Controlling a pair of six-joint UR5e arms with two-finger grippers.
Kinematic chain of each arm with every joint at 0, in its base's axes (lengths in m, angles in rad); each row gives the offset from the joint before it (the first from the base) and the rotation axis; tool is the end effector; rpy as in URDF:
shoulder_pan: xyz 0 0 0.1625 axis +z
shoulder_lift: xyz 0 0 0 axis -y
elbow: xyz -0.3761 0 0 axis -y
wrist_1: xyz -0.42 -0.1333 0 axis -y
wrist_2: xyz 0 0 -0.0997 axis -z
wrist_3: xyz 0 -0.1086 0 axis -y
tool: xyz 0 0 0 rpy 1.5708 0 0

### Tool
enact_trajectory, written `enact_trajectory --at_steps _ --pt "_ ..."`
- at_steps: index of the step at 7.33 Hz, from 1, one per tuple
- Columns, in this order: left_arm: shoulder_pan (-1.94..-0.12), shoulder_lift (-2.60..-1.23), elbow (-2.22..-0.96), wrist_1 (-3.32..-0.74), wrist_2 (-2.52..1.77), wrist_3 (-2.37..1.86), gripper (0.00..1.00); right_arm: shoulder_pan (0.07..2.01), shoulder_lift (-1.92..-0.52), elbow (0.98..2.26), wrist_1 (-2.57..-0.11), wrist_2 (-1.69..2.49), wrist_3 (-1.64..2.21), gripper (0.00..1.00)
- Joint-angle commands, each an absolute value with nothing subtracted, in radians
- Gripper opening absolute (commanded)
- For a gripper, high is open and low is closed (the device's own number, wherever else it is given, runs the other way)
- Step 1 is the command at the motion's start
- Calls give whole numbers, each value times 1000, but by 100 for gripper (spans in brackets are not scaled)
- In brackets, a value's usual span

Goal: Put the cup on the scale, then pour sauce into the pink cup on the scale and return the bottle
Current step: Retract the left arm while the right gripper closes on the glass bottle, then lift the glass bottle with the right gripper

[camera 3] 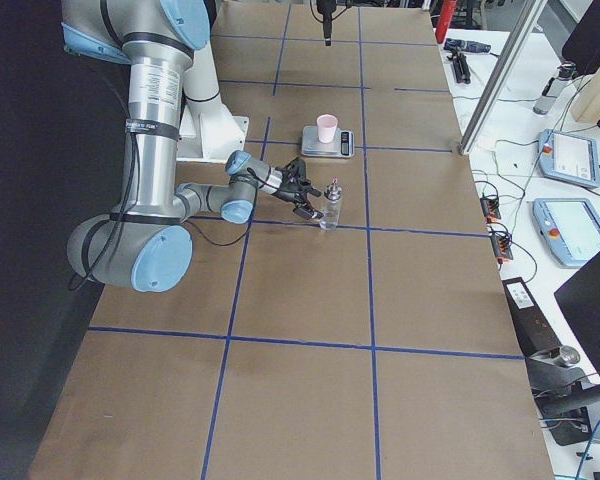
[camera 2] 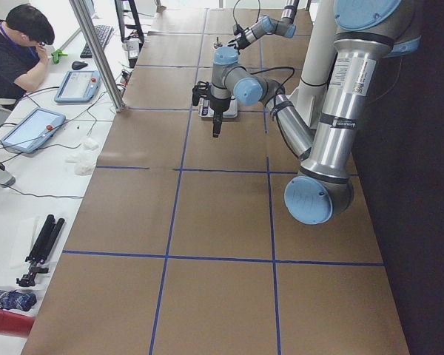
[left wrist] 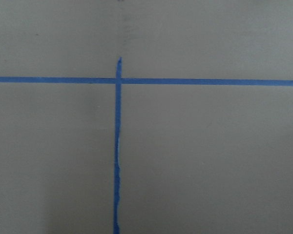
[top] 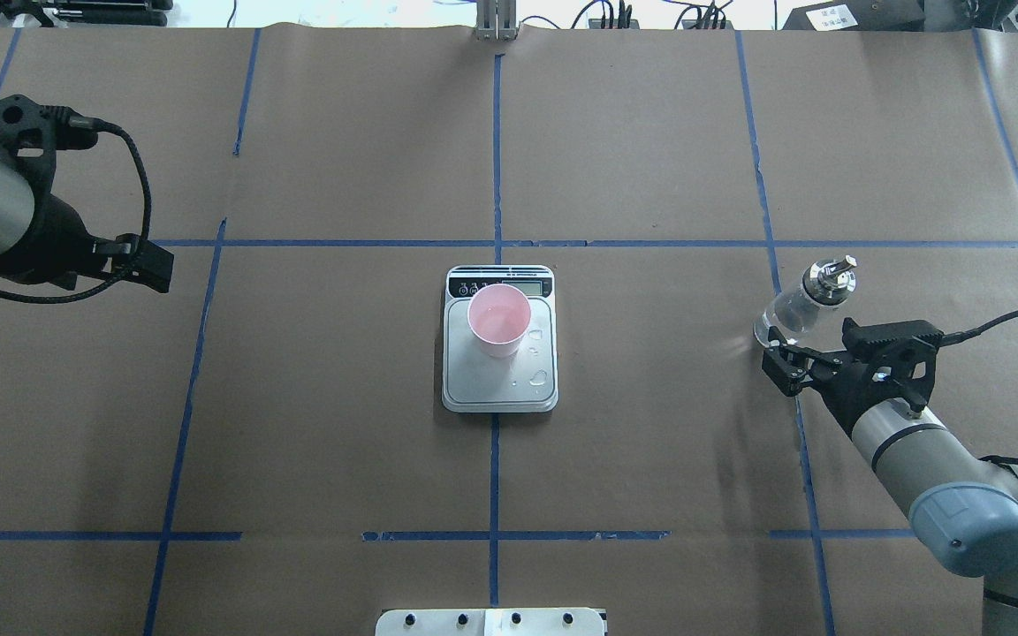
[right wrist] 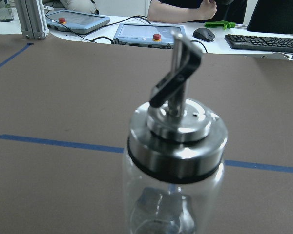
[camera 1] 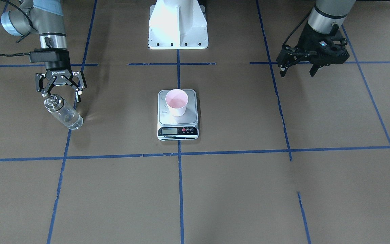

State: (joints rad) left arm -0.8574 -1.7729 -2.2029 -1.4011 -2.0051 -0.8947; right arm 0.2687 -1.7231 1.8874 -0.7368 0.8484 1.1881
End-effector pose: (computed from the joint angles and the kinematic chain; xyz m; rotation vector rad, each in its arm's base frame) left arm 0.2589 -0.4330 0.2359 0.1524 0.7603 -0.0279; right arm -0.4081 -0.3251 0.4259 0.9278 -0.6896 0.2591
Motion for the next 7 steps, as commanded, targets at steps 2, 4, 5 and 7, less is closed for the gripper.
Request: enact_trajectory --at_steps 2,4,5,7 --pt "-908 -1723 -2203 -1404 -2006 -787 100 268 -1713 1859 -736 848 1186 100" --pt "-919 -1721 -2201 -1404 -2006 -773 100 268 -1710 1850 -735 848 1174 100" --pt "-919 -1721 -2200 -1404 -2006 -773 100 271 -1706 1845 -735 847 1155 100" --pt "-920 -1721 -2198 -1404 -2006 -773 100 278 -1697 1841 -735 847 1132 100"
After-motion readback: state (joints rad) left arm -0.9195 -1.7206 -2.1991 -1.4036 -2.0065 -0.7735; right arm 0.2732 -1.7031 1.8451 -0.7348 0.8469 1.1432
